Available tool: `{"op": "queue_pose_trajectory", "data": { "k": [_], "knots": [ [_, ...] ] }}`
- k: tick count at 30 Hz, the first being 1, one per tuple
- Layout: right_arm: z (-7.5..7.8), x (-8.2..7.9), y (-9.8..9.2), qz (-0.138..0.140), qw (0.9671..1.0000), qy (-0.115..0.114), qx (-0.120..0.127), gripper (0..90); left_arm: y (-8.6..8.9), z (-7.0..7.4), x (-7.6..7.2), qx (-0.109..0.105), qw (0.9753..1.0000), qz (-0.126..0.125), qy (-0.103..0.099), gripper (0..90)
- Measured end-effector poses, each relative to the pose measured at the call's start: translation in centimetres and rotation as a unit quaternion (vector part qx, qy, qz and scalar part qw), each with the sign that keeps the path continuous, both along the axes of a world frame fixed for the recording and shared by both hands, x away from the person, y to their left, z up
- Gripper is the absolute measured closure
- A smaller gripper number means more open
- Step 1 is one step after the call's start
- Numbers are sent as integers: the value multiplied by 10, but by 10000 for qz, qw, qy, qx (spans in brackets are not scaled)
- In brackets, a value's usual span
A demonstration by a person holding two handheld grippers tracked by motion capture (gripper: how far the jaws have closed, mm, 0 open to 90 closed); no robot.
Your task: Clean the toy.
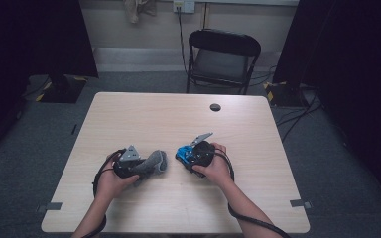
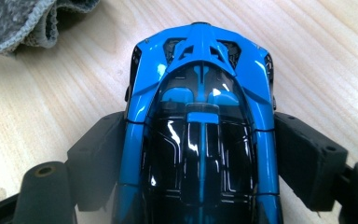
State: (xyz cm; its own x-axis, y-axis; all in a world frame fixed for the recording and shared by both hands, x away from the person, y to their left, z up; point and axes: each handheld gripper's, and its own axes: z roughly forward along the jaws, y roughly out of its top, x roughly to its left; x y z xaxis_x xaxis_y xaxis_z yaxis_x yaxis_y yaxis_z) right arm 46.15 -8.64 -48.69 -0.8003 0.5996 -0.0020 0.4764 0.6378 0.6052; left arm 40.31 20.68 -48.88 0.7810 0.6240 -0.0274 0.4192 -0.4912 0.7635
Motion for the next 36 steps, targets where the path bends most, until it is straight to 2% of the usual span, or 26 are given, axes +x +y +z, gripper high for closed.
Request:
{"op": "queue_pose_trajectory", "data": {
  "k": [3,6,14,22,25,31,34,36],
  "knots": [
    [0,-3,0,3,10000,17,-23,214,0,0,0,-12,10000,14,2,554],
    [1,-4,-2,-84,10000,16,10,254,0,0,0,15,10000,9,-15,554],
    [1,-5,-2,-177,9998,25,8,259,0,0,0,-16,10000,36,-9,555],
    [1,-4,-3,-227,9997,66,80,261,1,0,1,-38,10000,40,-28,554],
    [2,-4,-3,-167,9998,49,18,262,2,0,1,-48,10000,34,-25,554],
    [4,-3,-11,-245,9995,119,135,262,2,1,1,-38,10000,47,-57,554],
    [7,-4,-15,-249,9996,88,94,262,2,2,2,-114,9999,87,14,556],
    [10,-5,-17,-241,9996,71,132,262,1,4,2,-138,9998,118,-12,565]
  ]
}}
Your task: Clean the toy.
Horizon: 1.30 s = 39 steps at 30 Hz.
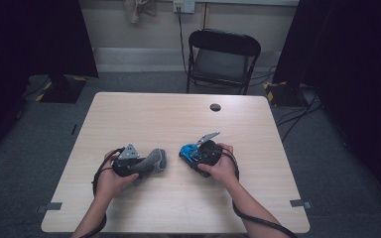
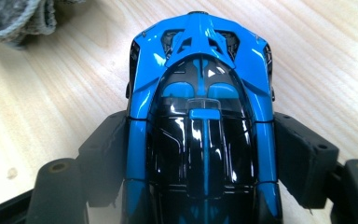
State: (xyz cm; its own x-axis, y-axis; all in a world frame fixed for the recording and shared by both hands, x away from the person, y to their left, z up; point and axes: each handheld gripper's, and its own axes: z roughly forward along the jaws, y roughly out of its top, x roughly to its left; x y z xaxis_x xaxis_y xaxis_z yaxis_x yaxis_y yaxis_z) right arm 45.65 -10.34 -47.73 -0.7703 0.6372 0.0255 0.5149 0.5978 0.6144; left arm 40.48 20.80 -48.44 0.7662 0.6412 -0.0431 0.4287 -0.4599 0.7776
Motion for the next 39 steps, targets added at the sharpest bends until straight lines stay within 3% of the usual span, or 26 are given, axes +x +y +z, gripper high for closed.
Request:
{"op": "queue_pose_trajectory", "data": {
  "k": [4,9,16,21,27,31,34,39],
  "knots": [
    [6,-5,-3,95,9999,-1,59,262,0,7,2,-153,9997,171,82,612],
    [16,-12,-2,259,9996,-66,26,262,0,14,11,-342,9968,651,303,664],
    [27,-24,6,515,9984,-95,236,262,-18,30,33,-165,9962,830,183,669],
    [30,-31,16,728,9966,-105,362,262,-35,35,42,38,9979,640,117,674],
    [32,-36,27,938,9952,-149,257,273,-46,34,47,-8,9990,424,115,676],
    [28,-33,29,923,9955,-101,184,274,-50,30,43,2,9996,278,107,676],
    [27,-33,30,962,9953,-51,116,273,-50,30,41,8,9999,160,-12,677],
    [25,-30,31,909,9959,-18,21,273,-54,33,33,256,9995,-126,-159,688]
  ]
}}
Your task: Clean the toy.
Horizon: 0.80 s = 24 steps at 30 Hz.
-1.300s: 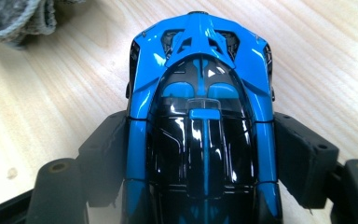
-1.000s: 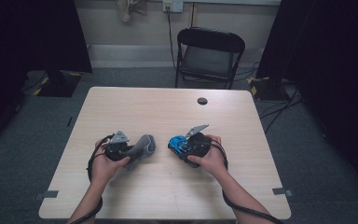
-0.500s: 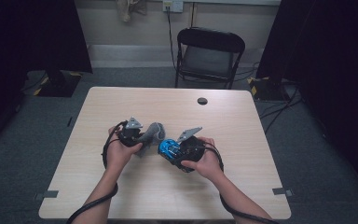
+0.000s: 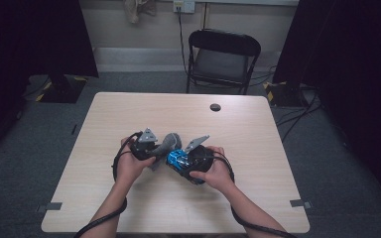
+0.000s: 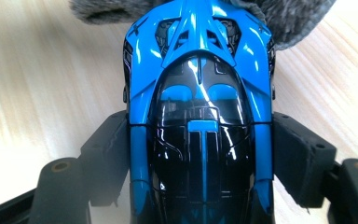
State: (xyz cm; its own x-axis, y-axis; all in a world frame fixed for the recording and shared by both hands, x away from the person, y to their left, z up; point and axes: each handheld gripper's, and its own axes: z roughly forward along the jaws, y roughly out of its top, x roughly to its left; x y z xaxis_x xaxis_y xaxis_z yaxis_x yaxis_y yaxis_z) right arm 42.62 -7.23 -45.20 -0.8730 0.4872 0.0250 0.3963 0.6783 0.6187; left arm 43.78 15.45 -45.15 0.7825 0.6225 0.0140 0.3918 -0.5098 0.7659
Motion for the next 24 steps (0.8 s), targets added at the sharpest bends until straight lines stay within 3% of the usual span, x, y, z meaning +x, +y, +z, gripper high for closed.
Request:
{"op": "queue_pose_trajectory", "data": {
  "k": [5,12,24],
  "knots": [
    [-1,2,-1,-7,9999,31,-125,273,1,-1,-5,65,9997,-211,-88,691],
    [-3,5,-5,-126,9996,47,-245,273,4,-1,-11,50,9990,-447,61,692],
    [-2,15,-17,-515,9984,121,-214,273,-1,-4,-23,-24,9976,-678,161,692]
  ]
}}
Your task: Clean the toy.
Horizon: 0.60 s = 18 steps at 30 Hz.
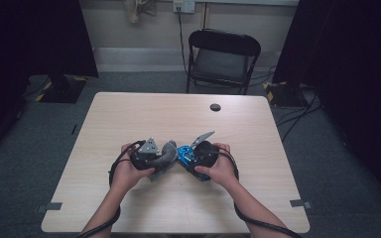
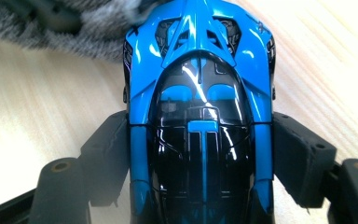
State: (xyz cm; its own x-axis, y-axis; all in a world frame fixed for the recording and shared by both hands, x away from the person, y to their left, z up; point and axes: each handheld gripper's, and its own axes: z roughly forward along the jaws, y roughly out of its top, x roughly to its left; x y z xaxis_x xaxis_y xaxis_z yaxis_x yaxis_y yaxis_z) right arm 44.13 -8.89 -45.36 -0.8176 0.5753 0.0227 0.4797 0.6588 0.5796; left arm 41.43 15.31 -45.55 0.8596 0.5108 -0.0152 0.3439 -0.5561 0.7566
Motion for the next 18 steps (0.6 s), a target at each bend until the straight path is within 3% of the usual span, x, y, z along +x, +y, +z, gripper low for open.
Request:
{"op": "queue_pose_trajectory", "data": {
  "k": [8,13,16,18],
  "knots": [
    [-2,3,0,-52,10000,12,-17,273,-3,-4,-6,-9,9999,-153,52,693],
    [-4,3,-4,-70,10000,54,-41,273,5,-12,-6,162,9998,68,-32,674],
    [-3,3,-7,-78,9999,76,-3,273,12,-18,-3,145,9995,290,-28,579],
    [-3,2,-7,-66,9999,80,-17,273,14,-19,-3,321,9988,369,-90,449]
  ]
}}
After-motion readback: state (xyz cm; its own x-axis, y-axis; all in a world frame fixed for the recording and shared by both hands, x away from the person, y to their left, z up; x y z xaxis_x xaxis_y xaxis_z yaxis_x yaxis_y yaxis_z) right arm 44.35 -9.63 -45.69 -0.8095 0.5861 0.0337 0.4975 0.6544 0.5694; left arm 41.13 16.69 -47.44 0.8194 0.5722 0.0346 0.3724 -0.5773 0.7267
